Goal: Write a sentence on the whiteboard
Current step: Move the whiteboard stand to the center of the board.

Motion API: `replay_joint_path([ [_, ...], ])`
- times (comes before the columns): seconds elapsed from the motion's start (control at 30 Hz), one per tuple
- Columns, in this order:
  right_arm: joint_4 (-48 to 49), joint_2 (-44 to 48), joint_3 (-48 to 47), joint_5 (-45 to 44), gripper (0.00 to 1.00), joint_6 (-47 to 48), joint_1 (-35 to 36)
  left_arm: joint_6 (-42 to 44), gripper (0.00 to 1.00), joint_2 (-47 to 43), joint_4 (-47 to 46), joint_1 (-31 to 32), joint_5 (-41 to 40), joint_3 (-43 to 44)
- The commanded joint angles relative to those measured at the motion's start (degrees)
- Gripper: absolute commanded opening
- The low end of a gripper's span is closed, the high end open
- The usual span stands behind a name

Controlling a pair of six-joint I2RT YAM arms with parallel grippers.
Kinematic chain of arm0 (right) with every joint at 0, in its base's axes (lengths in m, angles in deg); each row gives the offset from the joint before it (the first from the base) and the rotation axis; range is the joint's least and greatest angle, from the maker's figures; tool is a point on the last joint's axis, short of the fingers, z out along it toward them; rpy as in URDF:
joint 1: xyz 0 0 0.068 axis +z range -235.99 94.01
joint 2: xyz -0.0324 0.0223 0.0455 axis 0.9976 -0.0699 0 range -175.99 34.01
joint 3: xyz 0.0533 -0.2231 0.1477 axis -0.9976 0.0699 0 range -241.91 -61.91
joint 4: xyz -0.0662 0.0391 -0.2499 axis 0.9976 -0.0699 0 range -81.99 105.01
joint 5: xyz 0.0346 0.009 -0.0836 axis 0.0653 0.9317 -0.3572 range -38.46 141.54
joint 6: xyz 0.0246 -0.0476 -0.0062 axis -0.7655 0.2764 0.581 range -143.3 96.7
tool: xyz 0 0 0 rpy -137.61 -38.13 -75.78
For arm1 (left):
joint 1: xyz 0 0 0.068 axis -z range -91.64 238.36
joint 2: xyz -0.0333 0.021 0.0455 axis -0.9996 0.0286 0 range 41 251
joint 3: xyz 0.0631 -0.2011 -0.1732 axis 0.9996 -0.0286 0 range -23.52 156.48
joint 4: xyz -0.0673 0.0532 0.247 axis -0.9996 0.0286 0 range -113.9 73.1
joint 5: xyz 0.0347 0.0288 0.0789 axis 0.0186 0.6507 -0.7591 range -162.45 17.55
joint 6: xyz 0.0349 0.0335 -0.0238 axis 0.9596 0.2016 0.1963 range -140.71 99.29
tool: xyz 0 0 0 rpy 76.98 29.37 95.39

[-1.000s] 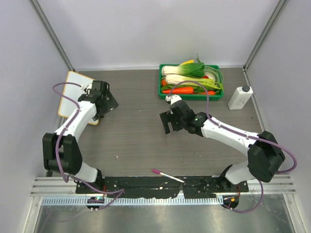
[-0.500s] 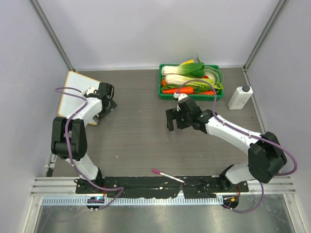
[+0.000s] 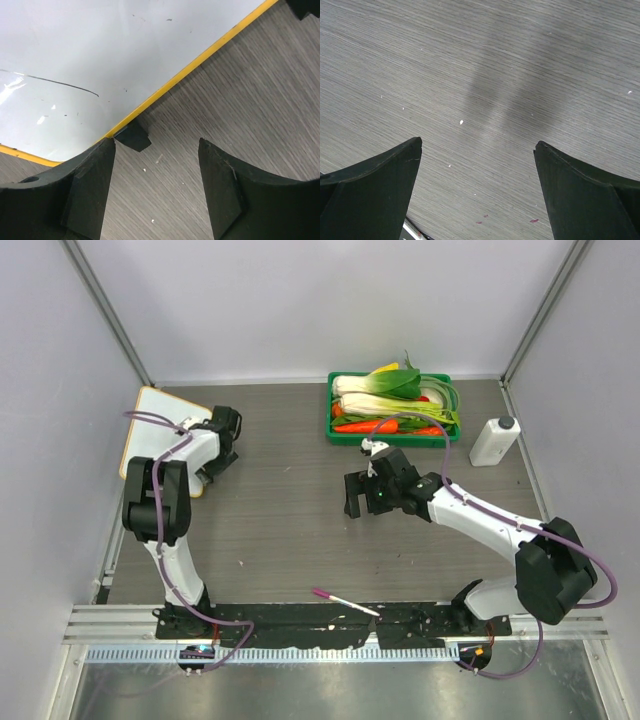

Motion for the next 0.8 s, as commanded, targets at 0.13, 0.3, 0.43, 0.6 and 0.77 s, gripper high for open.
replay_joint_path([
  [0.13,1.66,1.71,0.45,-0.35,0.99,0.28,0.05,-2.20,0.59,0.50,1.00,-0.91,-3.02,0.14],
  [0.3,1.74,0.48,0.18,-0.18,0.99,0.72,-0.12,-1.32,0.35,0.05,0.29,-1.09,-2.93,-1.97],
  [0.43,1.83,0.30,0.09,0.09,0.99,0.89,-0.21,-1.14,0.13,0.84,1.52,-1.18,-2.41,-2.15],
  [0.6,1.74,0.91,0.36,-0.44,0.99,0.98,-0.30,0.18,0.00,0.23,1.43,-1.00,-1.44,-3.99],
  [0.77,1.66,0.65,0.27,-0.62,0.99,0.98,-0.30,0.18,0.00,-2.75,-0.93,-0.83,-1.44,-8.99],
])
